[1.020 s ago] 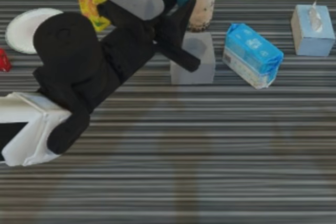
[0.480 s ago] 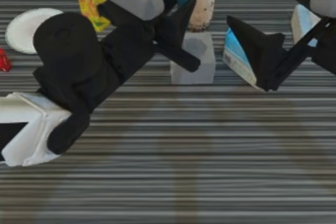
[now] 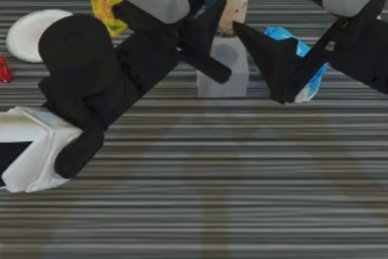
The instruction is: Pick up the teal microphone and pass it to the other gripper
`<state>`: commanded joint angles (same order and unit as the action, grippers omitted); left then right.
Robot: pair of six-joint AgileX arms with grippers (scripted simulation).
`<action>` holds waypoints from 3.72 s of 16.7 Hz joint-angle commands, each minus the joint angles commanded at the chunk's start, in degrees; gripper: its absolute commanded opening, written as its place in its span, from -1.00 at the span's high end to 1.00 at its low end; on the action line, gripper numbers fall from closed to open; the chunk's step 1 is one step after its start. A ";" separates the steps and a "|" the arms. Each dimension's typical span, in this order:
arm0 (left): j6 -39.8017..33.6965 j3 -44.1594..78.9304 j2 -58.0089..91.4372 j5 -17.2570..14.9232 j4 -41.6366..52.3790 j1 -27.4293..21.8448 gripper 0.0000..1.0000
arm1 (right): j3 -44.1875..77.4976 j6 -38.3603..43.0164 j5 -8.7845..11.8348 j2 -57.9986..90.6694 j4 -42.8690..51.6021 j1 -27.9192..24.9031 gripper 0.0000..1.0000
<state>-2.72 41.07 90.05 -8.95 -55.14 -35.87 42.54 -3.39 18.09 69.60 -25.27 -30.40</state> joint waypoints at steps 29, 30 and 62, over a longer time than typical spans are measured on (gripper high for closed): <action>0.00 0.00 0.00 0.00 0.00 0.00 1.00 | 18.21 0.18 -5.36 22.67 -4.58 -5.37 0.96; 0.00 0.00 0.00 0.00 0.00 0.00 1.00 | 18.21 0.18 -5.36 22.67 -4.58 -5.37 1.00; 0.80 -1.46 -0.37 0.89 0.16 0.93 -1.00 | 18.24 -0.08 -5.44 21.73 -4.63 -4.73 1.00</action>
<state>-1.92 39.61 89.68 -8.06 -54.98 -34.94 60.79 -3.47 12.65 91.33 -29.90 -35.13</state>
